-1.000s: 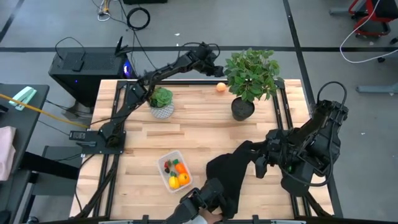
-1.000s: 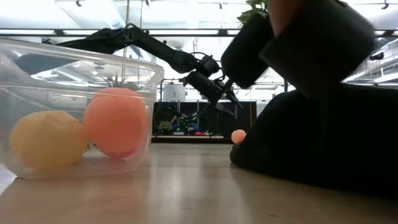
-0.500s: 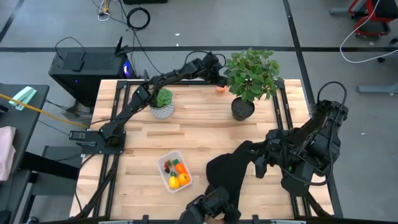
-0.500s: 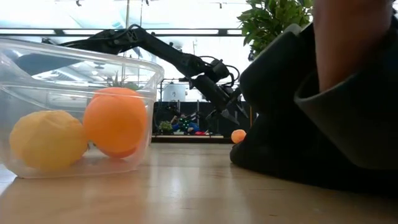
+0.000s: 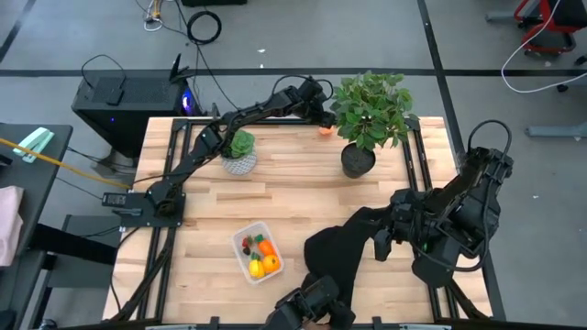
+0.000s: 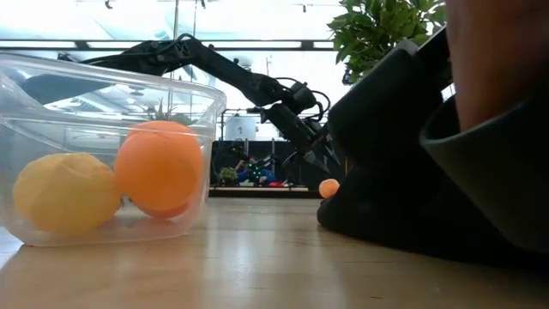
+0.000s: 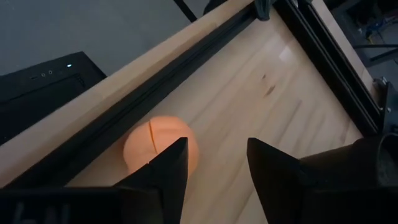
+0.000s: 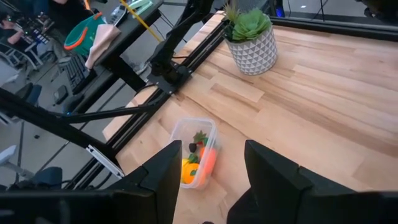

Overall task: Pick and placing Produce into tupperware
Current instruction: Put the peach into the transparent bin

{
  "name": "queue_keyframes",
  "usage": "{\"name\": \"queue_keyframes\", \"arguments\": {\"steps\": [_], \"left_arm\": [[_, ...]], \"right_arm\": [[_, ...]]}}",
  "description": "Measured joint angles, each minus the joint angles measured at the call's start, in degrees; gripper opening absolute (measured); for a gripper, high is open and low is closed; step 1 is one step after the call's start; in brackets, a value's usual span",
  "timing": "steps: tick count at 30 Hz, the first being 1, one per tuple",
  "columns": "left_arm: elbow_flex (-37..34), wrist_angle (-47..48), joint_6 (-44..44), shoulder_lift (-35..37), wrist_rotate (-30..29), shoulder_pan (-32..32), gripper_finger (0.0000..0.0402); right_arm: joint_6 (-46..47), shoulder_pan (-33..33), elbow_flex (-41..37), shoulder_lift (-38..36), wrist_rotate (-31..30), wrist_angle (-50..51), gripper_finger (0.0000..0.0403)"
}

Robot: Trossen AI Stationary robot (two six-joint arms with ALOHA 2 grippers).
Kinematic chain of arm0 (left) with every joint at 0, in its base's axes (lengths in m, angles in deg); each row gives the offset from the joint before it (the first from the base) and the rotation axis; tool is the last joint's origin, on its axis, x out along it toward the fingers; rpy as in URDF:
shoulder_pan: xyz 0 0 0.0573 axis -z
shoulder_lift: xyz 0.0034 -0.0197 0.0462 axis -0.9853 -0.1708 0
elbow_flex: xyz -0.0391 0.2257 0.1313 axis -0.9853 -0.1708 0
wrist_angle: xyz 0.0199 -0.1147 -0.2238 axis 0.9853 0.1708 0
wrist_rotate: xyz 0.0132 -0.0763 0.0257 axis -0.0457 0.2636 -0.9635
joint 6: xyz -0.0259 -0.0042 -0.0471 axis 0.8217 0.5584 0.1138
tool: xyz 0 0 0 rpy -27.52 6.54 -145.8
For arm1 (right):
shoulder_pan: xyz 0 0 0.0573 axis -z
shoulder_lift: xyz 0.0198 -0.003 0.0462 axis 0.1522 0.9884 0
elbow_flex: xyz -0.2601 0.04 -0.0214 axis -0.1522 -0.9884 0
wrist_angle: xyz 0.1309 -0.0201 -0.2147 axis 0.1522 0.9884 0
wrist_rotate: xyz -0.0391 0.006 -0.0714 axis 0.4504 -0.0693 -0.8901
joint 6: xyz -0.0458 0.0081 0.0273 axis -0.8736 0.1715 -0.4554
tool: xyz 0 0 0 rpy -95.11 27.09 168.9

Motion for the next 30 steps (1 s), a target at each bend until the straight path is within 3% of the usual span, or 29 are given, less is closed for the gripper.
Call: {"name": "queue_keyframes", "arguments": {"steps": [9, 23, 30], "left_arm": [[0.0, 1.0, 0.42, 0.02, 0.08, -0.21, 0.0166], [0.0, -4.47, 8.24, 0.07, -0.1, -0.48, 0.0012], [0.0, -4.8, 13.46, -0.61, -2.19, -0.45, 0.0005]], "right_arm": [[-2.19, 0.57, 0.0, 0.0, -0.05, -1.24, 0.0181], [-2.52, 0.57, 0.0, 0.0, -0.01, -2.19, 0.0181], [-2.94, 0.57, 0.0, 0.0, -0.01, -2.58, 0.0181]]}}
